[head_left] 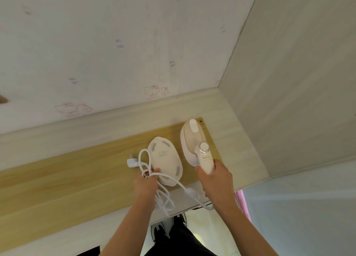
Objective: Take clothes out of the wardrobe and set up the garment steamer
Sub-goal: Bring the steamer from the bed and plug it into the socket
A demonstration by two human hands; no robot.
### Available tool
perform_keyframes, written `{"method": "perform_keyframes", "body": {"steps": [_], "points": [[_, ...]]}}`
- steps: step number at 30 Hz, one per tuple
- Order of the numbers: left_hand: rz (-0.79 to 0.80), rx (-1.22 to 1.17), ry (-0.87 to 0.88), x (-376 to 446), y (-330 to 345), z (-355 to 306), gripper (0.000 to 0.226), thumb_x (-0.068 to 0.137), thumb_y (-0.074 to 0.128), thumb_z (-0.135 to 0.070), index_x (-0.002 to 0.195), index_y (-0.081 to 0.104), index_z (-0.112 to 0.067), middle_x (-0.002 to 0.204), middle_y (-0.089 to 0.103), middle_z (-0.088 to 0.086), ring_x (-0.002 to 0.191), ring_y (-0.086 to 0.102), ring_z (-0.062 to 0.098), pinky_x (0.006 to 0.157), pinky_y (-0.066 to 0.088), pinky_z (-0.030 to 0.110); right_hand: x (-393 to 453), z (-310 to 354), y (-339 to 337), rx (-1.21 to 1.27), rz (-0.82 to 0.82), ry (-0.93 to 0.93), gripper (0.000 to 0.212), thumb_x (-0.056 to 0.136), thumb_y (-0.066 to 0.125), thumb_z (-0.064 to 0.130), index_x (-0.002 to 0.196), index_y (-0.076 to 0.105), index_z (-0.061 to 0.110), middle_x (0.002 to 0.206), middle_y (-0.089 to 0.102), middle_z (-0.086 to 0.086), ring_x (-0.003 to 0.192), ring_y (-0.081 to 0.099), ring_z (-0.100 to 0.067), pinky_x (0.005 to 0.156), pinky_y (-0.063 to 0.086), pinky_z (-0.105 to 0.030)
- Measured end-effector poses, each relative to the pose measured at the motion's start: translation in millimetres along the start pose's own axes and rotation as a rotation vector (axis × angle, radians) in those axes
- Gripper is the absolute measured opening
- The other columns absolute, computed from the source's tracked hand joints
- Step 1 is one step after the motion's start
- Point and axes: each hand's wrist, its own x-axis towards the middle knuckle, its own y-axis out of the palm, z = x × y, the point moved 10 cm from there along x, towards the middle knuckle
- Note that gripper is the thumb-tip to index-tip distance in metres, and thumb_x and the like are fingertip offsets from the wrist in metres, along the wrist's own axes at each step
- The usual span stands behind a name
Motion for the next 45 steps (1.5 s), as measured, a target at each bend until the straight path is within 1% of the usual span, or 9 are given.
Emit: {"method": "perform_keyframes", "body": {"steps": [5,9,20,23,25,28,31,37,45], "points": [[0.0,0.026,-0.006,5,15,1,0.014,0.086,0.07,-0.022,0.086,0.065,-0.009,0.062,0.054,0.006,0.05,0.048,0.018,0.048,0.042,0.027,11,-8,-1,-0.001,0.012,0.018,0.019,0.079,0.068,0.031,0.081,0.05,0.026,0.073,0.058,0.003,0.067,0.062,-0.019,0.063,0.057,-0.043],[0.011,0.048,-0.013,10,28,-1,0.013,0.087,0.068,-0.02,0.08,0.062,-0.011,0.062,0.053,0.006,0.051,0.047,0.018,0.048,0.041,0.027,19,-11,-2,-0.003,0.01,0.016,0.019,0.077,0.068,0.032,0.081,0.053,0.022,0.072,0.059,0.001,0.066,0.062,-0.022,0.062,0.056,-0.045],[-0.001,0.191,0.034,10,39,-7,0.006,0.09,0.062,-0.018,0.087,0.06,-0.014,0.069,0.057,0.005,0.056,0.05,0.017,0.05,0.041,0.027,28,-22,0,0.002,0.034,0.001,0.019,0.077,0.069,0.031,0.082,0.055,0.02,0.071,0.061,0.001,0.066,0.062,-0.022,0.06,0.056,-0.044],[-0.016,0.173,0.044,10,33,-6,0.008,0.088,0.064,-0.018,0.086,0.06,-0.012,0.07,0.057,0.007,0.057,0.05,0.019,0.052,0.044,0.028,28,-21,2,0.01,0.044,-0.004,0.018,0.076,0.069,0.031,0.08,0.054,0.02,0.07,0.061,0.001,0.064,0.062,-0.021,0.058,0.056,-0.042],[-0.029,0.151,0.053,9,26,-5,0.008,0.088,0.064,-0.018,0.091,0.062,-0.011,0.073,0.058,0.008,0.06,0.052,0.021,0.055,0.046,0.031,28,-20,5,0.014,0.051,-0.013,0.019,0.076,0.069,0.031,0.079,0.055,0.019,0.069,0.06,0.002,0.062,0.061,-0.02,0.056,0.056,-0.039],[-0.047,0.111,0.076,5,11,-5,0.01,0.092,0.057,-0.012,0.097,0.065,-0.015,0.077,0.059,0.008,0.065,0.053,0.023,0.06,0.048,0.035,27,-16,12,0.016,0.064,-0.025,0.02,0.077,0.07,0.03,0.08,0.055,0.016,0.066,0.058,0.002,0.058,0.058,-0.019,0.054,0.054,-0.037],[-0.073,0.112,0.119,3,-10,-7,0.021,0.092,0.052,-0.005,0.094,0.067,-0.019,0.08,0.061,0.007,0.068,0.055,0.023,0.06,0.049,0.033,23,-15,26,0.027,0.095,-0.016,0.02,0.076,0.069,0.03,0.08,0.056,0.016,0.067,0.059,0.002,0.059,0.058,-0.019,0.054,0.054,-0.037],[-0.118,0.109,0.148,6,-49,-8,0.011,0.09,0.059,-0.007,0.089,0.067,-0.014,0.079,0.062,0.009,0.067,0.055,0.023,0.059,0.047,0.032,8,-10,53,0.019,0.129,-0.024,0.019,0.078,0.069,0.03,0.084,0.058,0.015,0.068,0.059,0.006,0.06,0.057,-0.012,0.051,0.042,-0.026],[-0.113,0.1,0.134,11,-56,-4,0.016,0.089,0.059,-0.006,0.086,0.068,-0.019,0.079,0.063,0.007,0.068,0.056,0.023,0.061,0.049,0.034,8,-8,61,-0.045,0.121,-0.039,0.022,0.08,0.069,0.032,0.087,0.058,0.014,0.073,0.061,0.003,0.065,0.059,-0.013,0.051,0.038,-0.024]]}}
